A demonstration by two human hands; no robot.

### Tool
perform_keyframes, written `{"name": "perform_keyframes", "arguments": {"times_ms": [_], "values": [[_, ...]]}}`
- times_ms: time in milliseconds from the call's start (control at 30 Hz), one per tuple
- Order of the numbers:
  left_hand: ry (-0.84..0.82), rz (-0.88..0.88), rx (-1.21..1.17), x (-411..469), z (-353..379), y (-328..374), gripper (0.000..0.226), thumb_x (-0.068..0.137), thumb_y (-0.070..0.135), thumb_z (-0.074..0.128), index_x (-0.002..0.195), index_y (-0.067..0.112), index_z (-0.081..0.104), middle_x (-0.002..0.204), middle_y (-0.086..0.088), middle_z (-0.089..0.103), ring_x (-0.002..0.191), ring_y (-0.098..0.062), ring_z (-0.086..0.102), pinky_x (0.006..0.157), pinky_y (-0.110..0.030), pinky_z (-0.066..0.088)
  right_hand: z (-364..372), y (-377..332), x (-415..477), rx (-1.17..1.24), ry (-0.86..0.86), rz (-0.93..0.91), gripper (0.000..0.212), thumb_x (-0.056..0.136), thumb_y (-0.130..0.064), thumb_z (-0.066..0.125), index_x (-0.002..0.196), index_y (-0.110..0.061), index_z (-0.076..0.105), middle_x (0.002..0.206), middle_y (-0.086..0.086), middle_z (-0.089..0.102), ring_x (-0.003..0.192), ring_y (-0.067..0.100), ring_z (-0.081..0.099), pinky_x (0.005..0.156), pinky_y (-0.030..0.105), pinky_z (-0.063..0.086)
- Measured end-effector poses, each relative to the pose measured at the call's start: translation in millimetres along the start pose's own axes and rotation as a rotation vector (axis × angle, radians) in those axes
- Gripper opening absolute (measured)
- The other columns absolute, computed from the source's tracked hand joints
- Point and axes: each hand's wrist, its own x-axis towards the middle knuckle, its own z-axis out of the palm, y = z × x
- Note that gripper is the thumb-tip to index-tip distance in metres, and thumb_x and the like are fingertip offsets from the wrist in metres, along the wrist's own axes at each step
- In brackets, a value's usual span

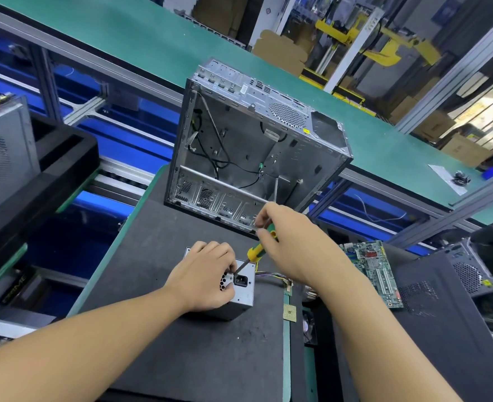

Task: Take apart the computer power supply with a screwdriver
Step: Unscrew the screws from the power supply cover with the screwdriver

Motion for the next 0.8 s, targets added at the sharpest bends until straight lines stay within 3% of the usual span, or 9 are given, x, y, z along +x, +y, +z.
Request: {"name": "perform_keyframes", "arguments": {"times_ms": [300, 500, 667, 800], "values": [[0.013, 0.014, 0.018, 1.4, 3.2, -2.0, 0.034, 0.088, 0.066, 0.041, 0.097, 0.036, 0.054, 0.098, 0.020, 0.048, 0.094, -0.004, 0.046, 0.095, -0.026, 0.033, -3.6, 1.4, -3.1, 0.010, 0.009, -0.003, 0.008, 0.099, -0.030, 0.046, 0.106, -0.027, 0.049, 0.105, -0.008, 0.055, 0.091, 0.019, 0.054, 0.083, 0.044, 0.049], [0.025, 0.051, 0.065, -0.6, 2.2, -1.3, 0.030, 0.101, 0.049, 0.041, 0.100, 0.030, 0.064, 0.103, 0.018, 0.053, 0.100, -0.010, 0.049, 0.093, -0.030, 0.036, -1.7, 3.4, -5.7, 0.020, 0.008, 0.011, 0.008, 0.100, -0.029, 0.045, 0.106, -0.028, 0.048, 0.105, -0.009, 0.054, 0.091, 0.016, 0.052, 0.081, 0.043, 0.050], [0.019, -0.017, -0.002, 0.7, -0.3, -0.9, 0.019, 0.101, 0.046, 0.047, 0.089, 0.035, 0.057, 0.094, 0.020, 0.053, 0.091, -0.003, 0.050, 0.095, -0.029, 0.036, -3.1, 14.0, -11.2, -0.096, 0.365, 0.085, 0.008, 0.101, -0.030, 0.043, 0.100, -0.024, 0.048, 0.101, -0.005, 0.048, 0.079, 0.024, 0.056, 0.067, 0.040, 0.050], [0.019, -0.275, -0.321, 15.0, -9.9, 1.3, 0.020, 0.094, 0.043, 0.061, 0.076, 0.034, 0.062, 0.083, 0.021, 0.063, 0.081, 0.002, 0.057, 0.088, -0.032, 0.042, -3.2, 29.7, -21.3, -0.083, 0.478, 0.100, 0.009, 0.101, -0.030, 0.044, 0.099, -0.022, 0.049, 0.100, -0.006, 0.047, 0.076, 0.022, 0.055, 0.059, 0.036, 0.047]]}}
